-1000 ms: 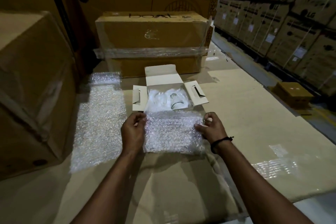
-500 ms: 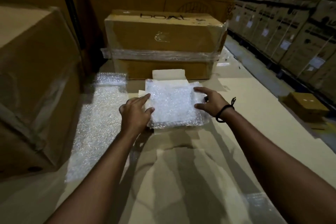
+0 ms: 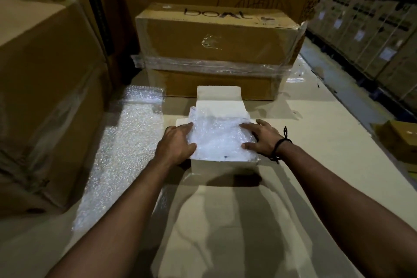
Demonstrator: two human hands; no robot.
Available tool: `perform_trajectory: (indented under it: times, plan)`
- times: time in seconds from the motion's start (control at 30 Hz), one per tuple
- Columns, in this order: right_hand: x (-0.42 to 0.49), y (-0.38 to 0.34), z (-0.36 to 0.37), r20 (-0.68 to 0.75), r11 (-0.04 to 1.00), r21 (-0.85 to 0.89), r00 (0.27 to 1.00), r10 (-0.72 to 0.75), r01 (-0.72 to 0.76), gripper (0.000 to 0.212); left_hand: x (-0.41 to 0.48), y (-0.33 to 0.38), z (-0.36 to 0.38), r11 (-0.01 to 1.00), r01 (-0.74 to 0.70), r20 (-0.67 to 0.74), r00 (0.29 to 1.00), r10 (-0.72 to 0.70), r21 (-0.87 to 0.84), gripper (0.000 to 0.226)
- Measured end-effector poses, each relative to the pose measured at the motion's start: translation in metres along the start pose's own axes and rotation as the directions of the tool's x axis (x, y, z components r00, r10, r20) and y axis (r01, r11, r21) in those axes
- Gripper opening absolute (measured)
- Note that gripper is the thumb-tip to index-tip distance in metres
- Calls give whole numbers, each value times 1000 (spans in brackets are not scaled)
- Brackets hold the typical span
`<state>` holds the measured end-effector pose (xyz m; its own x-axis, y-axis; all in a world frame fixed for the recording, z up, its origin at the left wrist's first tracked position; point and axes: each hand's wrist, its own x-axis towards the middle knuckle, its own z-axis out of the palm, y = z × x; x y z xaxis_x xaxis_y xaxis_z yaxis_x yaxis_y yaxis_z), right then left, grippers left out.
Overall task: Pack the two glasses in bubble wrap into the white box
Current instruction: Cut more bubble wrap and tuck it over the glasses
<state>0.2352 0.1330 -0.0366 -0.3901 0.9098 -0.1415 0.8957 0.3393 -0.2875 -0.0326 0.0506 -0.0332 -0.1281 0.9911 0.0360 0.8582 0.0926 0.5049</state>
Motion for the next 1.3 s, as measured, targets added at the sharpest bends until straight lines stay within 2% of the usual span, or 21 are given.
perform_trajectory:
  times: [0.2, 0.3, 0.37, 0.5, 0.63, 0.67, 0.77, 0.87, 0.97, 1.03, 1.1, 1.17, 1.23, 1.3]
  plan:
    - [-22, 4, 6, 45, 999, -11, 998, -38, 38, 78, -25, -9, 8, 1000, -14, -13, 1000, 14, -23, 74]
    - [-39, 2, 6, 71, 999, -28, 997, -39, 41, 80, -38, -12, 10, 1000, -27, -23, 999, 27, 11, 75]
    - [-50, -1, 3, 35, 996, -77, 999, -39, 42, 78, -46, -12, 9, 998, -29, -33, 999, 31, 59, 73]
    - [-62, -12, -9, -101, 965, -260, 993, -63, 35, 64, -49, -9, 6, 978, -58, -52, 996, 69, 200, 68]
    - [-62, -18, -22, -149, 943, -331, 989, -18, -33, 42, -41, -1, 4, 956, -203, -200, 948, 246, 213, 49]
    - [-61, -19, -26, -177, 948, -315, 984, -15, -42, 38, -36, 3, 3, 944, -238, -189, 941, 282, 226, 45]
    - [-51, -25, -30, -222, 957, -289, 970, -101, 34, 34, -21, 16, 1, 892, -312, 14, 945, 325, 327, 47]
    - [-39, -37, -19, -77, 966, -234, 988, -132, 111, 40, -10, 31, 2, 854, -364, 201, 930, 309, 372, 52]
    - [-28, -41, -7, 72, 900, -417, 991, -110, 130, 43, -4, 42, 6, 831, -359, 322, 918, 231, 424, 57]
    - [-26, -43, -1, 105, 830, -538, 989, -103, 143, 33, 1, 46, 9, 826, -343, 374, 910, 176, 446, 57]
    - [-25, -43, 1, 107, 797, -584, 988, -111, 152, 27, 4, 48, 11, 854, -323, 398, 905, 153, 407, 57]
    - [-24, -42, -4, 91, 837, -528, 989, -114, 145, 34, 5, 48, 8, 913, -288, 351, 919, 179, 288, 59]
    - [-20, -41, -15, -5, 886, -445, 989, -147, 130, 42, 6, 46, 3, 940, -275, 165, 956, 244, 204, 57]
    - [-17, -44, -22, -59, 880, -449, 977, -204, 157, 41, 10, 44, -1, 915, -284, 41, 958, 284, 286, 53]
